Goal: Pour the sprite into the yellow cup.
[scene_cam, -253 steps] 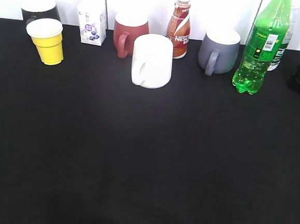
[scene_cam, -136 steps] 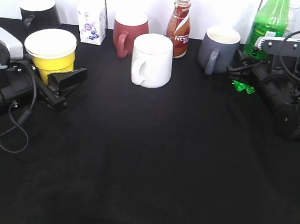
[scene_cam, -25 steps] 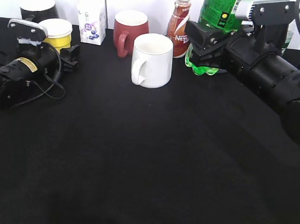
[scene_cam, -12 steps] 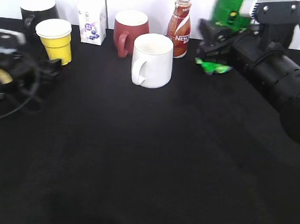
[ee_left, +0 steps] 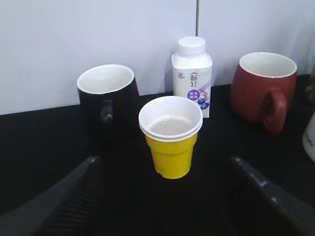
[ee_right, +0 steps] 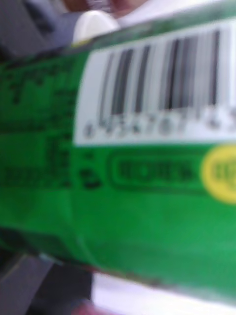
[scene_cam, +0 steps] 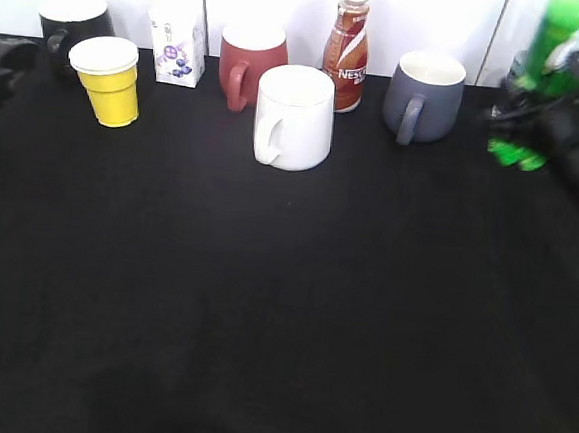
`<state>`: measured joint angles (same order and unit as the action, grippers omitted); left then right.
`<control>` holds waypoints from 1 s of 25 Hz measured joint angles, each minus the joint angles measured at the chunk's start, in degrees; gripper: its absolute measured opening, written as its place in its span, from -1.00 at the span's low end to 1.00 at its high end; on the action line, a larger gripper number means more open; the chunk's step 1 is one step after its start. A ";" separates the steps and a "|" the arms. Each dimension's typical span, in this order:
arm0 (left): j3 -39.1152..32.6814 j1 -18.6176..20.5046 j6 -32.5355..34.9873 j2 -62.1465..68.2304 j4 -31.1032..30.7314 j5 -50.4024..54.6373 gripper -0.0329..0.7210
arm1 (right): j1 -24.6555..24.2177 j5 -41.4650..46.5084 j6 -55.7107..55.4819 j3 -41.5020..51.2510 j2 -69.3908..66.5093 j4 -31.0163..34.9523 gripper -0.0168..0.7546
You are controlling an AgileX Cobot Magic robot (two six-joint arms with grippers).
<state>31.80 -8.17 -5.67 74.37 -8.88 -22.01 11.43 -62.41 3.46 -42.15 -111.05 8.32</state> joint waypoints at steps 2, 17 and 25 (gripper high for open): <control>0.00 0.00 0.00 -1.33 0.00 1.37 0.64 | 0.00 -1.25 -1.33 -3.04 -4.63 -1.48 0.15; 0.00 -2.98 -0.06 -1.81 0.00 2.25 0.63 | 0.00 -6.82 -4.03 4.35 -5.99 -3.20 0.65; 10.06 -14.95 -0.18 -6.49 3.31 54.71 0.63 | 0.05 75.06 -4.34 -4.01 35.31 -5.04 0.57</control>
<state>41.86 -23.12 -5.85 67.88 -5.57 32.69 11.48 12.65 -0.89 -46.17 -75.74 3.28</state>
